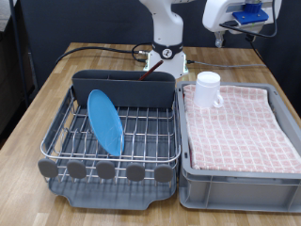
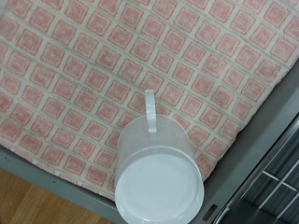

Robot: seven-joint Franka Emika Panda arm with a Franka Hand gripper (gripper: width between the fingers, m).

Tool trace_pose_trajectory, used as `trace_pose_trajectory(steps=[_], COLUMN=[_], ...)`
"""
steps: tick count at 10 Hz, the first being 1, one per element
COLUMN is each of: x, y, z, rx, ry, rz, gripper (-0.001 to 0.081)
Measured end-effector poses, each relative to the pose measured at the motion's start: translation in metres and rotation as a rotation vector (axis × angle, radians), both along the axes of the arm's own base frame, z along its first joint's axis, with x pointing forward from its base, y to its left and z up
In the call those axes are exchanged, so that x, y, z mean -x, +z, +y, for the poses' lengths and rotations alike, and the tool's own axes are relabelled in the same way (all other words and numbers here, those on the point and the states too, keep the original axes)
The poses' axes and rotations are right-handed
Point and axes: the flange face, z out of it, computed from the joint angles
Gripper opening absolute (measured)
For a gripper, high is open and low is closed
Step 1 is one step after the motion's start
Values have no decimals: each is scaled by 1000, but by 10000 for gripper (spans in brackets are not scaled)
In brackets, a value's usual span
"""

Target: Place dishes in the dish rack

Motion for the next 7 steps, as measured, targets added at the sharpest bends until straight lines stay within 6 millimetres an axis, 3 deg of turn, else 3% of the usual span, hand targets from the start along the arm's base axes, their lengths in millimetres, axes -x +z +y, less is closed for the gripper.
trace_pose_trajectory(steps=[7], x=[-7], y=[-44], z=[9], rx=[52], ry=[29], rz=[61], gripper=[802])
